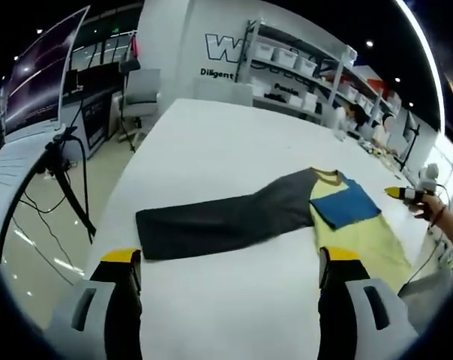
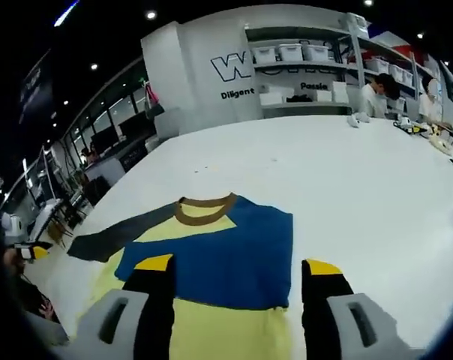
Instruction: Fold the garment on the visible template until the final outline fits inside the template.
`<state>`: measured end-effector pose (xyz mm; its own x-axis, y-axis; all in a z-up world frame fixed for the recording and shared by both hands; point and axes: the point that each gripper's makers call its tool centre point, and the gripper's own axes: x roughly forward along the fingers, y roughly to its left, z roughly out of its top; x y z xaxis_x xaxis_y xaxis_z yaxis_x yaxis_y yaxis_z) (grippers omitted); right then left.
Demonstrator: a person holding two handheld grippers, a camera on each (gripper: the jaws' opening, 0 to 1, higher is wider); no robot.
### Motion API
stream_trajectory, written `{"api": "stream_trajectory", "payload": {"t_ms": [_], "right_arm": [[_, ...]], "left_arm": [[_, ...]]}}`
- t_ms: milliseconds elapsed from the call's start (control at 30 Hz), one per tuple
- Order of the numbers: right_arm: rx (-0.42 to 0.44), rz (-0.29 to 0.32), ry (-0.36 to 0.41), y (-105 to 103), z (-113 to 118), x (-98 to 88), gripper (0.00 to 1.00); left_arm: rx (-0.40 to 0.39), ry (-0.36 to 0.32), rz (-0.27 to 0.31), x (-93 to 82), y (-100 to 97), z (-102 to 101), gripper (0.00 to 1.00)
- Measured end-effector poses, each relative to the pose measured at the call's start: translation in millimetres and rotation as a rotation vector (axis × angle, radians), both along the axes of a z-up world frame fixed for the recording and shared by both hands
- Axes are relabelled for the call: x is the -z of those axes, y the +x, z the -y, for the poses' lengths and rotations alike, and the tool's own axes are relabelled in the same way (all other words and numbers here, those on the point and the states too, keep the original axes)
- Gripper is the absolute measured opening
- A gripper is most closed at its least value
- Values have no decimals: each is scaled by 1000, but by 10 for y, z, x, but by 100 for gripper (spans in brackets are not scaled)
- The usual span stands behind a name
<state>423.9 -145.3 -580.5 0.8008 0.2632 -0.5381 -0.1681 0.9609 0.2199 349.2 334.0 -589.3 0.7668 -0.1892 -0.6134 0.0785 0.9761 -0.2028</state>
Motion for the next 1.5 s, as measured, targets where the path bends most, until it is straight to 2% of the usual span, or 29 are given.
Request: {"api": "stream_trajectory", "payload": {"t_ms": [200, 300, 467, 700, 867, 1000, 1200, 1267, 1333, 1500], "right_arm": [[-87, 4, -17, -203, -189, -110, 75], [-108, 2, -1, -309, -270, -126, 74], [-140, 15, -61, -424, -303, -142, 69], [-188, 10, -57, -525, -368, -217, 70], [-225, -6, -13, -706, -474, -235, 75], [-243, -15, -29, -827, -510, -224, 75], [-228, -7, -39, -926, -470, -168, 73], [-216, -18, -45, -963, -446, -142, 72], [-215, -13, -60, -998, -439, -145, 72], [-212, -7, -51, -1071, -450, -206, 72]], "left_arm": [[-22, -7, -13, 55, 106, -133, 96], [-34, -8, -29, 105, 184, -206, 94], [-54, -16, -40, 174, 352, -319, 89], [-104, -32, -66, 288, 510, -452, 82], [-144, -39, -82, 400, 626, -575, 73], [-176, -57, -96, 465, 691, -622, 68], [-200, 18, -116, 584, 747, -727, 64], [-185, 34, -131, 617, 739, -699, 57], [-175, 73, -120, 625, 763, -719, 54], [-168, 102, -145, 709, 793, -734, 54]]}}
